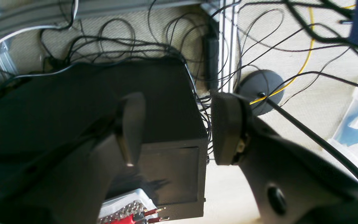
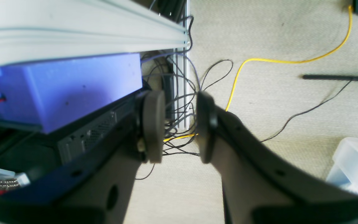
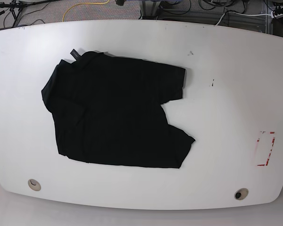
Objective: Fold the T-shirt properly
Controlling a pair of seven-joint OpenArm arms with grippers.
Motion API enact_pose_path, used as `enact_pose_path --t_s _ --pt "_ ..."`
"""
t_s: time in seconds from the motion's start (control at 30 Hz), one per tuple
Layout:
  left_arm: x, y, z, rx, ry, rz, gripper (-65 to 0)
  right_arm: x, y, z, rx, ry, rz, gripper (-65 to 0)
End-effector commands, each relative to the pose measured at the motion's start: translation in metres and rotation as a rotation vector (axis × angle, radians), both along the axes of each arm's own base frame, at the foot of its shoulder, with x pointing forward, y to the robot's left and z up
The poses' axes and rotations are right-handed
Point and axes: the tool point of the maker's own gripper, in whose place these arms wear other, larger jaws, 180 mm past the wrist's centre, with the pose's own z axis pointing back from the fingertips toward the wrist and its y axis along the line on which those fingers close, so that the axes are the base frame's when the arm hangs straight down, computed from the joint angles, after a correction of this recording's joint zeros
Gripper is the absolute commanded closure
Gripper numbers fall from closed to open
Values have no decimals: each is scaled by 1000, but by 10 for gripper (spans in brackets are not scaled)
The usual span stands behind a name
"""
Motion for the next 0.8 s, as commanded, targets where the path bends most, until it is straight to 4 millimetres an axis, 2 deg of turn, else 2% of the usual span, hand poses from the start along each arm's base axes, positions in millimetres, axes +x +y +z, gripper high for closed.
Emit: enact_pose_path --t_s 0.0,0.37,0.43,0.77 --pt "-6 3 7 -1 -9 -2 -311 -17 -2 7 -1 21 5 -165" --pt "-1 5 31 -4 -70 -7 -306 -20 -4 27 -6 -7 15 -163" --pt "7 7 40 0 -100 -4 -306 -15 -5 36 -8 -37 15 -163" --pt "17 9 59 1 -153 1 -308 -6 -4 54 -4 -77 13 -160"
